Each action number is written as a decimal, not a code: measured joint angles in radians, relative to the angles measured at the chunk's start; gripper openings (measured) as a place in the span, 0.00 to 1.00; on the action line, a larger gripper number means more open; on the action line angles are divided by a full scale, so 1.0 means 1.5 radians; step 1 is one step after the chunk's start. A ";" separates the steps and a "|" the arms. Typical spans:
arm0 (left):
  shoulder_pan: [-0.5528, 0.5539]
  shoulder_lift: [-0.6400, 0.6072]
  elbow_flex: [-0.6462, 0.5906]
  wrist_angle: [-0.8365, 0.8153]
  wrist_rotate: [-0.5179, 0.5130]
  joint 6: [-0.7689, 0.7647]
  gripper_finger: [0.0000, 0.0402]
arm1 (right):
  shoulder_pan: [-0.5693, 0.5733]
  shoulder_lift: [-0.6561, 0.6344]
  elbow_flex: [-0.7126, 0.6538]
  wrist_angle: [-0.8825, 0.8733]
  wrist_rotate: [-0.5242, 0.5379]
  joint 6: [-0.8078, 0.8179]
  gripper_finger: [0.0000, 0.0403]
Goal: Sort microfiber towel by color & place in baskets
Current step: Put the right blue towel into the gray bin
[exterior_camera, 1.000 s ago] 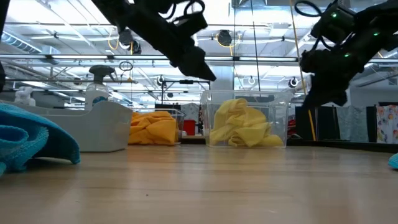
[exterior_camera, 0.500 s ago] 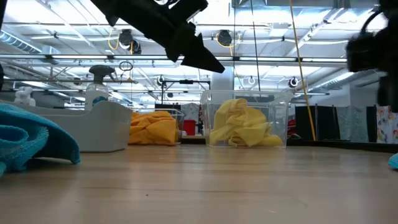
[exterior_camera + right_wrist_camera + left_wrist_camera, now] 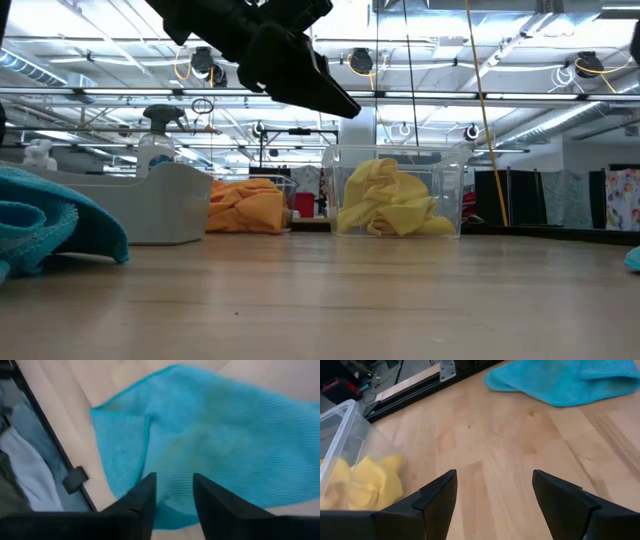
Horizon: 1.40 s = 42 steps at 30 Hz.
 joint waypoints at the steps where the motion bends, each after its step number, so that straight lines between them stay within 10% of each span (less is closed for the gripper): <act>1: 0.000 0.000 0.000 0.000 0.000 0.000 0.65 | 0.006 0.023 0.006 0.007 -0.006 -0.002 0.33; 12: -0.002 0.000 0.000 0.000 0.016 -0.002 0.65 | 0.004 0.202 0.029 0.001 -0.044 -0.076 0.84; 18: -0.002 0.000 0.000 0.000 0.016 -0.002 0.65 | -0.022 0.271 0.032 -0.003 -0.028 -0.157 0.92; 24: -0.002 0.000 0.000 0.000 0.018 -0.017 0.65 | -0.041 0.292 0.034 0.008 -0.028 -0.180 0.75; 36: -0.002 0.000 0.000 0.005 0.018 -0.018 0.65 | -0.065 0.291 0.030 0.057 0.013 -0.232 0.07; 42: -0.002 0.001 0.000 0.015 0.018 -0.034 0.65 | -0.084 0.294 0.028 0.090 0.065 -0.267 0.08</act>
